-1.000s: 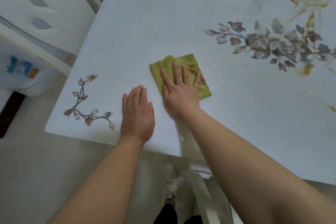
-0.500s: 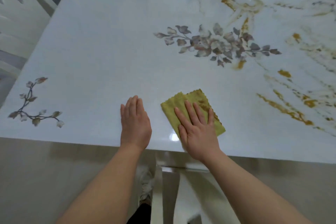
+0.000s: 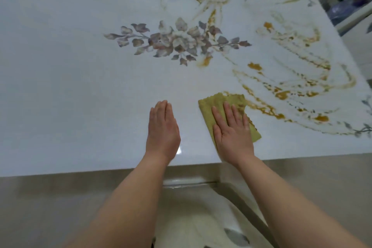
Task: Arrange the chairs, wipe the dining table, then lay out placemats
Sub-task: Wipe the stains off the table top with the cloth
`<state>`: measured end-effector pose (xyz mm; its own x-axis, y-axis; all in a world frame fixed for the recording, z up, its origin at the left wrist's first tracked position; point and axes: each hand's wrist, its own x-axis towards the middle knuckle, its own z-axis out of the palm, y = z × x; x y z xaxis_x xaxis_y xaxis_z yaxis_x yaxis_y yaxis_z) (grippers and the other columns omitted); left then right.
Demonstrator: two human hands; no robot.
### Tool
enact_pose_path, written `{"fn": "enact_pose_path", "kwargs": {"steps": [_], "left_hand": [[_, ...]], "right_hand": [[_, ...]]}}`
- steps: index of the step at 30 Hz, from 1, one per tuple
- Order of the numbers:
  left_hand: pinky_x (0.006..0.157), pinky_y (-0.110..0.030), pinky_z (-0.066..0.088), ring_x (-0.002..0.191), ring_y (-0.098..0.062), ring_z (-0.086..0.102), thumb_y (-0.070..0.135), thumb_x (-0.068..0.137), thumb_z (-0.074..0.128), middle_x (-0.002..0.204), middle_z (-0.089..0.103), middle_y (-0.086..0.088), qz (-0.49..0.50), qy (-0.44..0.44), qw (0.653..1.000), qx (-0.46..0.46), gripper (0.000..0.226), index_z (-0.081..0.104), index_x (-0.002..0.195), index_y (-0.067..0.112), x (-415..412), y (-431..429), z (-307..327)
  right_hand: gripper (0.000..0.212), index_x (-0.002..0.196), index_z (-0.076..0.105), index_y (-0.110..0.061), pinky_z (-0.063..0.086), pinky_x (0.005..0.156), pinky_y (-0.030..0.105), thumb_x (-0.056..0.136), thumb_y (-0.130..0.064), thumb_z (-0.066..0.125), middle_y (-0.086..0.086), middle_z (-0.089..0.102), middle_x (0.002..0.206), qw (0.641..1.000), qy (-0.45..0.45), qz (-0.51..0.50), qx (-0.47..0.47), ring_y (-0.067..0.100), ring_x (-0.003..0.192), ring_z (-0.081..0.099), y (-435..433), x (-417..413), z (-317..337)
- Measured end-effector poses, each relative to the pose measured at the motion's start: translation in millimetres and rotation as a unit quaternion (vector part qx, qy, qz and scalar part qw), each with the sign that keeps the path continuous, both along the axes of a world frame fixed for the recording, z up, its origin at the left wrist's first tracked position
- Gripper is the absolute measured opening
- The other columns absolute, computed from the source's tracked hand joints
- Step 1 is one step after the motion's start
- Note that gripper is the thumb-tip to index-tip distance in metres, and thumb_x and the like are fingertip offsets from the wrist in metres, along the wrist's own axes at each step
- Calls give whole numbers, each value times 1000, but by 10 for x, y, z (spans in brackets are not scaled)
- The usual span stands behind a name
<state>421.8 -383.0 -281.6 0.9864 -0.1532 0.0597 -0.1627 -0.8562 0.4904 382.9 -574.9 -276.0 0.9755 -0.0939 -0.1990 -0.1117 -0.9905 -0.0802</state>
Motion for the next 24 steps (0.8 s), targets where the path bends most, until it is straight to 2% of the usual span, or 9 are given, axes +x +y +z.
{"fn": "enact_pose_path", "kwargs": {"steps": [3, 8, 10, 14, 17, 20, 22, 24], "left_hand": [[119, -33, -3, 142, -29, 15, 5, 97, 33, 152, 24, -19, -8, -2, 1000, 0, 49, 25, 144, -5, 77, -294, -8], [117, -46, 17, 135, -34, 26, 5, 95, 39, 145, 33, -22, 6, -12, 1000, 24, 45, 36, 138, -6, 128, -494, -22], [115, -47, 19, 133, -33, 28, 5, 94, 40, 142, 35, -20, 8, -18, 999, 35, 44, 38, 137, -5, 127, -490, -47], [111, -49, 25, 127, -34, 33, 5, 93, 38, 137, 36, -17, 7, -15, 999, 49, 41, 40, 132, -2, 139, -530, -43], [112, -48, 24, 129, -32, 31, 5, 92, 38, 138, 36, -16, 6, -14, 998, 55, 41, 41, 133, -2, 144, -540, -23], [111, -49, 26, 127, -32, 31, 4, 92, 39, 138, 36, -16, 8, -13, 999, 52, 42, 41, 133, -2, 138, -544, -17], [110, -49, 27, 128, -32, 31, 4, 91, 39, 138, 36, -16, 10, -12, 999, 49, 43, 40, 133, -2, 137, -545, -21], [112, -49, 24, 130, -33, 31, 3, 91, 41, 139, 36, -18, 13, -14, 998, 51, 44, 41, 134, -3, 141, -548, -32]], "right_hand": [[57, 147, -9, -42, -10, 117, 44, 90, -50, -5, -5, -13, 159, 1000, -5, 23, 7, 17, 146, -15, -42, 58, -3], [53, 149, -5, -43, -8, 118, 44, 96, -47, 0, -6, -13, 159, 999, -10, 47, 18, 16, 146, -13, -239, 453, 14], [51, 150, -3, -41, -7, 118, 43, 100, -44, 8, -5, -11, 160, 999, -11, 30, 21, 16, 147, -11, -346, 614, 0], [51, 151, 0, -38, -6, 119, 42, 101, -42, 10, -4, -8, 160, 998, -24, -54, 20, 17, 147, -8, -757, 745, -46], [53, 152, -2, -33, -5, 119, 42, 101, -41, 8, -1, -7, 161, 992, -21, -126, -3, 19, 147, -7, -1004, 659, -64], [55, 151, -9, -28, -4, 119, 44, 100, -41, 5, 3, -12, 160, 986, 2, -162, -31, 23, 147, -9, -886, 527, -57], [55, 150, -14, -27, -6, 118, 46, 100, -41, 4, 5, -17, 159, 989, 5, -146, -27, 25, 146, -13, -656, 458, -32], [56, 150, -16, -28, -8, 117, 47, 100, -41, 6, 5, -22, 157, 997, 4, -80, -10, 26, 145, -19, -391, 441, -18]]}}
